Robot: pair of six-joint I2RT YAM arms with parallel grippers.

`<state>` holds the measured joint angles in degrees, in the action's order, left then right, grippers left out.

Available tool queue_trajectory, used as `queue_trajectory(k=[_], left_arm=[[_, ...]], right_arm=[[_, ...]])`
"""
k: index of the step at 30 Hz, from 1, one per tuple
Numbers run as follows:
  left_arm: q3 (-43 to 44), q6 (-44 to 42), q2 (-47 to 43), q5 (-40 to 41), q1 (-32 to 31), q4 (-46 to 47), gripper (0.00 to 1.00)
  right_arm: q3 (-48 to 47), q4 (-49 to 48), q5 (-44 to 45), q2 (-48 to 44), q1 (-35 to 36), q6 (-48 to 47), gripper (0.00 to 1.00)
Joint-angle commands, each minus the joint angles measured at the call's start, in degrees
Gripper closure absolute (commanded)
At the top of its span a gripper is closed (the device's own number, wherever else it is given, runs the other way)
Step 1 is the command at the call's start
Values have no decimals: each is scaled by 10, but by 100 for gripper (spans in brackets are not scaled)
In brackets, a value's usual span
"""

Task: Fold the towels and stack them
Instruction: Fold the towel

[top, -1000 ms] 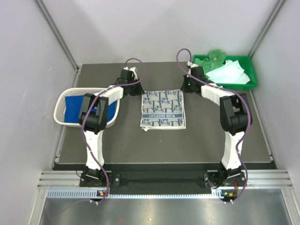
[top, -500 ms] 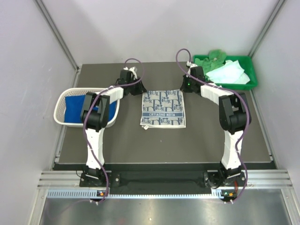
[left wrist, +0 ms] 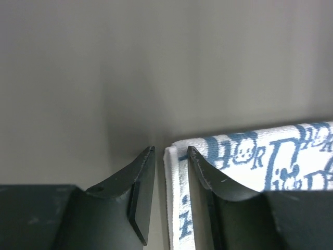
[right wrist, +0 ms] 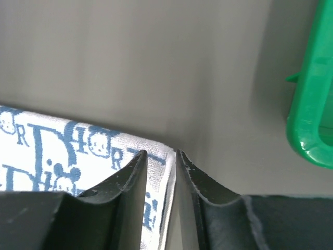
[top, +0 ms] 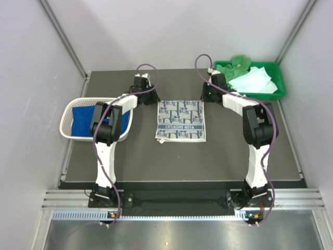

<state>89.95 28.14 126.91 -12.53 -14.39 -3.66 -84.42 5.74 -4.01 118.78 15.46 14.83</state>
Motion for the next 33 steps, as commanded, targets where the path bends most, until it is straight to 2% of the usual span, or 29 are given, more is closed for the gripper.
queue_trajectory(k=[1,4,12,18,20,21,23,24,28,31,33], left_arm=[[29,-20,-10,38,-2,-48,62],[44,-33,-4,51,-4,-69,59],[65,-41,31,5,-12,-65,57],[65,-39,42,-7,-17,-61,62],[63,-37,44,-7,-20,-60,66],[62,-37,45,-7,-20,-61,71],[59,-37,44,0,-20,-59,75],[58,-37,43,6,-20,-59,75],[54,-42,35,24,-20,-46,82],[52,-44,32,20,-20,-35,87],[50,-44,28,17,-20,-28,90]], right_arm=[[-31,0,17,15,-4,-12,70],[-42,3,23,24,0,-16,68],[-53,10,25,47,8,-19,68],[-46,8,23,52,11,-17,68],[-44,7,23,53,11,-16,72],[-44,7,23,52,11,-16,73],[-45,8,24,51,11,-16,82],[-46,9,24,51,11,-16,82],[-54,10,22,54,9,-16,94],[-60,11,15,58,8,-15,100],[-59,9,9,56,5,-11,100]])
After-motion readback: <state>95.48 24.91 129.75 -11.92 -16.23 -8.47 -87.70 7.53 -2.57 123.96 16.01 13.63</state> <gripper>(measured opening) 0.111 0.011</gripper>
